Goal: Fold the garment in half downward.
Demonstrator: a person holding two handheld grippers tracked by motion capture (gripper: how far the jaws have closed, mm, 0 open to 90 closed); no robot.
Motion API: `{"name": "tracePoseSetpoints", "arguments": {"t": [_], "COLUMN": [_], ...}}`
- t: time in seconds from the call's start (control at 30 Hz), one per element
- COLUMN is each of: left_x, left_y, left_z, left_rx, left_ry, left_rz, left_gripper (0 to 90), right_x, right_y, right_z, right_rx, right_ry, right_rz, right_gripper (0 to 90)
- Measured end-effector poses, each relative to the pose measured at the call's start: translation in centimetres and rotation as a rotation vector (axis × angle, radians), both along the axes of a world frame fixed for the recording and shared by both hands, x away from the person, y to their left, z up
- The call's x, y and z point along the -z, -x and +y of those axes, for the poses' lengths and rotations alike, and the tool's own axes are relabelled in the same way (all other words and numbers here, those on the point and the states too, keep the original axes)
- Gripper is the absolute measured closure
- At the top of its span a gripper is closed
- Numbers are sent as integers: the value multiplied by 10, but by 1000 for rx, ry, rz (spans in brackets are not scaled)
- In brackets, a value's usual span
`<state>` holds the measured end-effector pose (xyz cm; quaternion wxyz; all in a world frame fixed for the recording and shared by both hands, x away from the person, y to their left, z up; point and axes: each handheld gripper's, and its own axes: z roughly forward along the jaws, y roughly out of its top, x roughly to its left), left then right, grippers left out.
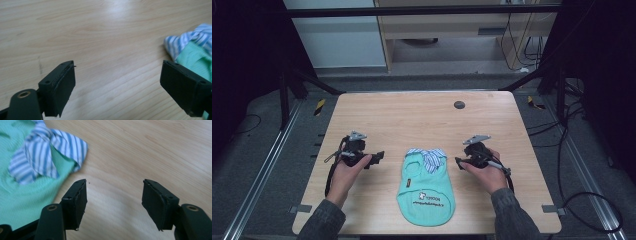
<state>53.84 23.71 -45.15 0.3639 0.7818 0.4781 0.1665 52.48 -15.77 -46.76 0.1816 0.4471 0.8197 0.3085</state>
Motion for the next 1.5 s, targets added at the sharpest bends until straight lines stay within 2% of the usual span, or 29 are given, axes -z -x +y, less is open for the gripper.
{"name": "tracePoseSetpoints", "arguments": {"t": [0.03,0.07,0.13,0.17,0.2,0.23,0.27,0.3,0.37,0.47,0.53,0.67,0.73,0.83,0.9,1.1,1.17,1.23,1.5], "left_x": [0,-3,-6,-6,-5,-5,-5,-5,-5,-4,-2,4,5,4,3,13,17,21,31], "left_y": [0,-3,-11,-11,-16,-16,-19,-21,-24,-29,-31,-34,-37,-43,-44,-52,-52,-51,-48], "left_z": [0,-5,-17,-17,-29,-29,-42,-48,-56,-67,-75,-86,-88,-89,-91,-99,-100,-100,-101], "left_rx": [0,13,43,43,68,68,93,107,110,132,133,143,134,112,115,136,150,148,166], "left_ry": [0,2,5,5,-42,-42,-74,-82,-79,-57,-68,-64,-66,-34,-28,-57,-75,-72,-92], "left_rz": [0,7,23,23,17,17,15,13,8,36,44,68,56,67,64,108,128,149,161], "left_gripper": [135,137,149,168,171,172,180,185,207,221,238,252,281,295,322,383,384,376,391], "right_x": [0,-2,-2,-2,-3,-3,-4,-4,-5,-6,-6,-5,-3,0,3,11,12,13,16], "right_y": [0,-10,-17,-17,-24,-26,-29,-32,-36,-40,-41,-44,-47,-51,-53,-55,-54,-54,-50], "right_z": [0,5,11,11,16,18,21,22,25,28,32,38,42,47,50,59,60,62,66], "right_rx": [0,-21,-41,-41,-68,-74,-81,-86,-87,-98,-115,-128,-124,-117,-118,-138,-139,-148,-145], "right_ry": [0,-13,-5,-5,-7,-13,-25,-28,-40,-55,-74,-79,-74,-77,-75,-58,-56,-60,-51], "right_rz": [0,23,36,36,24,25,31,27,33,31,41,47,44,50,55,65,73,85,100], "right_gripper": [394,445,521,521,574,589,614,627,666,756,782,780,777,774,773,771,766,753,682]}}
